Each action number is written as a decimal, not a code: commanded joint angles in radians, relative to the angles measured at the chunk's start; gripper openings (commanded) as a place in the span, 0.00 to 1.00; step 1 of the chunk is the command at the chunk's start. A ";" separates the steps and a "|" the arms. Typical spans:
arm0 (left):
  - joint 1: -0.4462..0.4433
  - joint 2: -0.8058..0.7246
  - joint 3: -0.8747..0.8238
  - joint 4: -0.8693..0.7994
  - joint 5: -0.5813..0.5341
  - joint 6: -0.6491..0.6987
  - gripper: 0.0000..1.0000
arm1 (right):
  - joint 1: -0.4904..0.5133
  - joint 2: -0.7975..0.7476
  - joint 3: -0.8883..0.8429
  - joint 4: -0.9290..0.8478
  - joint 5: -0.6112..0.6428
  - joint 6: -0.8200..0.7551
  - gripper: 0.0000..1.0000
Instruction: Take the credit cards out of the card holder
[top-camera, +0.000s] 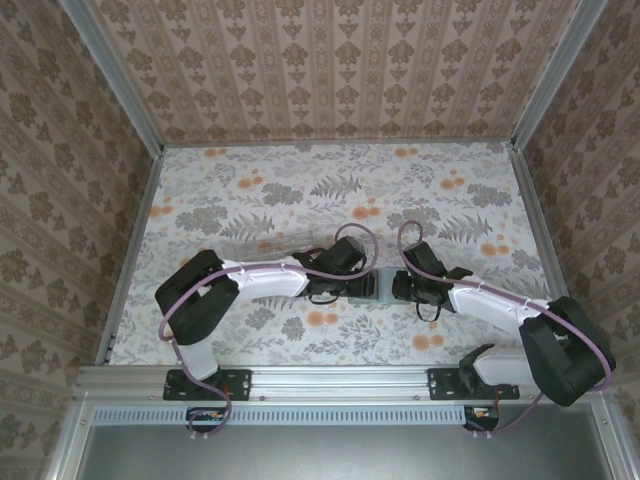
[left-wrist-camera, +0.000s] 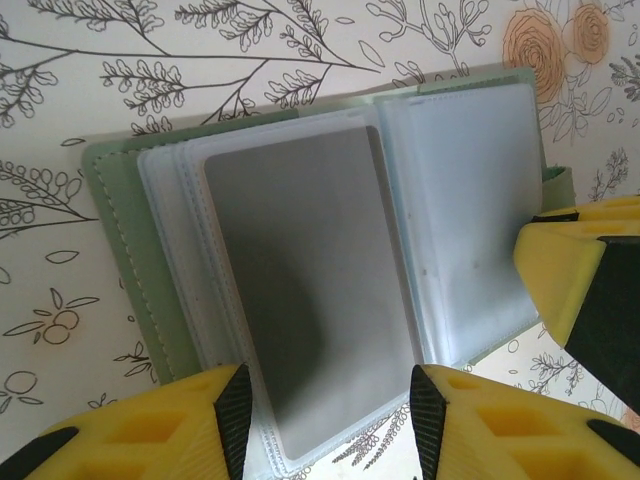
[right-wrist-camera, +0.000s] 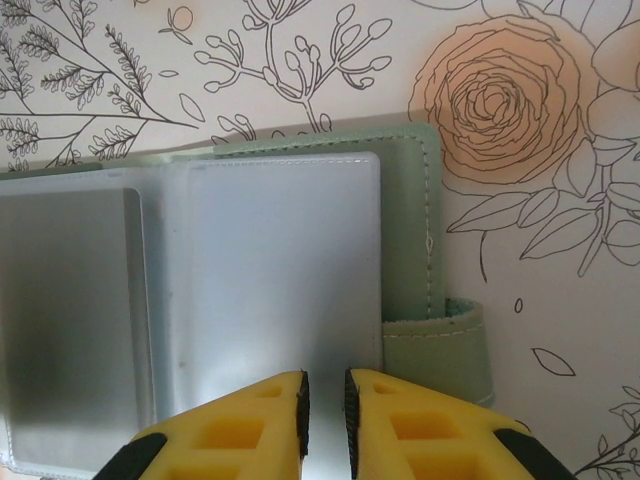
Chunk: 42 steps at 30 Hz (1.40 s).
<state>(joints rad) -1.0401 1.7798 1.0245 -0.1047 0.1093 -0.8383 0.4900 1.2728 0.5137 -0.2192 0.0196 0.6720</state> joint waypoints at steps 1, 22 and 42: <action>0.002 0.003 0.021 -0.005 0.009 -0.014 0.48 | 0.008 0.013 -0.006 -0.006 0.022 0.024 0.21; 0.010 0.052 0.017 0.053 0.080 -0.028 0.49 | 0.019 0.030 -0.004 -0.007 0.023 0.032 0.21; 0.015 0.017 -0.031 0.270 0.197 -0.045 0.54 | 0.021 0.035 -0.001 -0.012 0.032 0.039 0.22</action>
<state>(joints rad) -1.0252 1.8080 1.0023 0.0948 0.2626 -0.8726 0.5022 1.2945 0.5137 -0.2115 0.0273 0.6891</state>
